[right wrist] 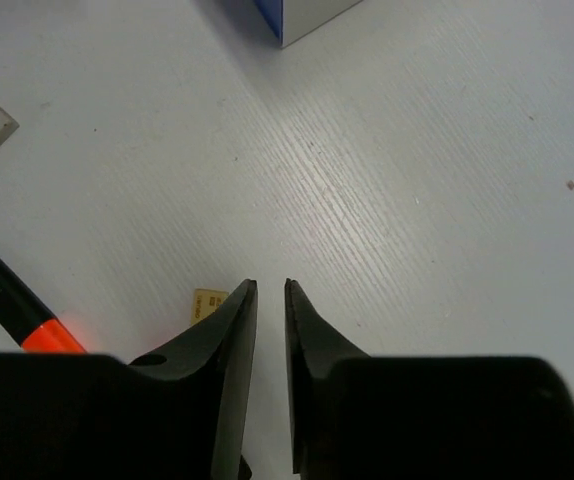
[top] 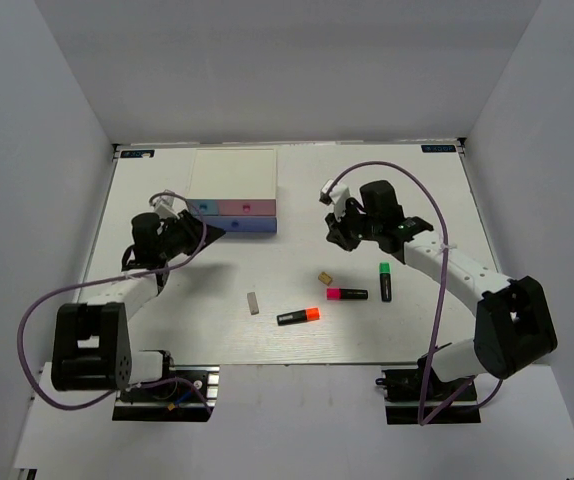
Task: Sort the stationery into containers
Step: Open the drawer in the storage box, then pick up the stationery from the center of the board, then place the stationery in the drawer, then pick up the stationery from the center of the board, then place the stationery in the drawer.
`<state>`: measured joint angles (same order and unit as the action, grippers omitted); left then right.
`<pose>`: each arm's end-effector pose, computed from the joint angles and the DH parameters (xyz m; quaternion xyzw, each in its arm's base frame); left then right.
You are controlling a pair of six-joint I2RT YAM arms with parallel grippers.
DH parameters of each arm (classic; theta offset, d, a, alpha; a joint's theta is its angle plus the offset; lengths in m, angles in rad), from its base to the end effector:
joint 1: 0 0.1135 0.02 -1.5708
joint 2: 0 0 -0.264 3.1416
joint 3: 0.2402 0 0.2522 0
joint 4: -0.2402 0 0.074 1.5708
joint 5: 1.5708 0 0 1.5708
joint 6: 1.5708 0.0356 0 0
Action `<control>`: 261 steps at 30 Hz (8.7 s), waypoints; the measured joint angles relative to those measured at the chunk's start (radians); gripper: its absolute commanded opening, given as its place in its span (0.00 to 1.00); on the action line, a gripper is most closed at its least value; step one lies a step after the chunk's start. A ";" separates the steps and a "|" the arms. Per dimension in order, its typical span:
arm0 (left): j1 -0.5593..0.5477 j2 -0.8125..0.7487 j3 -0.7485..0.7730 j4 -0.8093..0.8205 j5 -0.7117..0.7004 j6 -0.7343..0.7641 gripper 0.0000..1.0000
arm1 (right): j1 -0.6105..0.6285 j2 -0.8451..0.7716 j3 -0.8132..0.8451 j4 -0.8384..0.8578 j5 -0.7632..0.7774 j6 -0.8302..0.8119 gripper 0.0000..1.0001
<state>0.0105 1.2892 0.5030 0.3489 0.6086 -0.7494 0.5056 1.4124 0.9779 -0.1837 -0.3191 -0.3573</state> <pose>0.2559 -0.0177 0.1924 -0.1491 0.8072 -0.4207 0.3864 0.2690 0.1617 0.2630 -0.4331 0.7665 0.1743 0.4410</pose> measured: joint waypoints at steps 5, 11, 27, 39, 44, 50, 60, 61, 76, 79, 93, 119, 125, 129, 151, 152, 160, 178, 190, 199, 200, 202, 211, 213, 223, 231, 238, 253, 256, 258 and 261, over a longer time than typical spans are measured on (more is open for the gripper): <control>-0.073 0.119 0.084 0.035 -0.010 -0.020 0.54 | -0.020 -0.013 -0.040 0.001 -0.039 0.018 0.27; -0.185 0.211 0.213 0.019 -0.091 -0.026 0.57 | -0.042 -0.072 -0.081 0.006 -0.053 0.026 0.28; -0.291 0.240 0.258 -0.035 -0.367 -0.022 0.53 | -0.085 -0.111 -0.111 0.029 -0.062 0.028 0.28; -0.321 0.280 0.258 0.004 -0.475 0.013 0.49 | -0.099 -0.111 -0.111 0.029 -0.071 0.024 0.28; -0.322 0.280 0.258 0.039 -0.496 0.021 0.49 | -0.100 -0.111 -0.111 0.029 -0.072 0.018 0.29; -0.325 0.280 0.257 0.054 -0.523 0.024 0.47 | -0.101 -0.111 -0.111 0.029 -0.074 0.014 0.29; -0.328 0.280 0.257 0.074 -0.553 0.028 0.23 | -0.101 -0.110 -0.111 0.029 -0.077 0.010 0.29; -0.329 0.280 0.256 0.076 -0.555 0.027 0.21 | -0.101 -0.110 -0.111 0.029 -0.077 0.010 0.29; -0.354 0.178 0.085 0.197 -0.546 0.027 0.16 | -0.103 -0.110 -0.111 0.027 -0.082 0.008 0.41; -0.363 0.116 0.034 0.186 -0.549 0.025 0.16 | -0.103 -0.110 -0.111 0.026 -0.094 0.005 0.44; -0.374 0.060 0.013 0.029 -0.528 0.045 0.81 | -0.099 -0.013 -0.097 -0.054 -0.193 -0.044 0.57; -0.374 -0.542 -0.056 -0.645 -0.552 0.034 0.99 | 0.119 0.274 -0.026 -0.099 0.131 0.055 0.50; -0.374 -0.472 -0.056 -0.702 -0.564 0.015 0.99 | 0.136 0.278 -0.026 -0.082 0.189 0.059 0.18; -0.375 -0.440 -0.056 -0.731 -0.566 0.005 0.99 | 0.136 0.262 -0.028 -0.099 0.155 0.028 0.12; -0.399 -0.406 -0.116 -0.669 -0.526 -0.062 0.99 | 0.211 0.388 0.657 -0.053 -0.182 -0.099 0.19; -0.401 -0.404 -0.116 -0.669 -0.525 -0.062 0.99 | 0.218 0.411 0.660 -0.053 -0.182 -0.099 0.20; -0.427 -0.365 -0.104 -0.663 -0.516 -0.053 0.97 | 0.244 0.505 0.673 -0.056 -0.141 -0.117 0.32; -0.546 -0.183 0.009 -0.659 -0.533 -0.001 0.83 | 0.244 0.507 0.685 -0.052 -0.077 -0.134 0.48; -0.688 0.026 0.148 -0.727 -0.653 -0.072 0.58 | 0.192 0.274 0.473 -0.010 0.110 -0.002 0.42; -0.782 0.189 0.288 -0.878 -0.787 -0.144 0.47 | 0.073 0.100 0.247 0.008 0.193 0.081 0.44; -0.789 0.199 0.298 -0.888 -0.797 -0.146 0.47 | 0.061 0.093 0.234 0.007 0.193 0.088 0.44; -0.801 0.226 0.323 -0.915 -0.820 -0.151 0.47 | 0.043 0.080 0.211 0.006 0.193 0.097 0.44; -0.834 0.279 0.353 -0.946 -0.856 -0.165 0.50 | -0.011 0.032 0.150 0.004 0.159 0.130 0.46; -0.838 0.282 0.354 -0.946 -0.861 -0.169 0.39 | -0.018 0.026 0.137 0.005 0.152 0.136 0.46; -0.871 0.252 0.368 -0.962 -0.871 -0.141 0.07 | -0.042 -0.003 0.086 0.004 0.129 0.143 0.79; -0.885 -0.039 0.446 -0.812 -0.895 0.036 0.00 | -0.082 -0.019 -0.037 0.001 0.080 0.141 0.22; -0.871 -0.049 0.600 -0.691 -1.052 0.195 0.02 | -0.100 -0.049 -0.092 -0.008 0.014 0.131 0.21; -0.771 0.249 0.737 -0.725 -1.426 0.231 0.07 | -0.105 -0.108 -0.135 -0.008 -0.031 0.092 0.23; -0.753 0.249 0.734 -0.711 -1.442 0.216 0.10 | -0.106 -0.113 -0.142 -0.008 -0.032 0.090 0.25; -0.743 0.249 0.732 -0.707 -1.443 0.210 0.15 | -0.106 -0.114 -0.142 -0.008 -0.033 0.089 0.29; -0.731 0.250 0.732 -0.707 -1.442 0.206 0.27 | -0.106 -0.114 -0.142 -0.008 -0.037 0.087 0.40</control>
<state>-0.7204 1.5391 1.2346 -0.3580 -0.8337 -0.5434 0.4000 1.2987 0.8360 -0.1921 -0.3561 -0.2703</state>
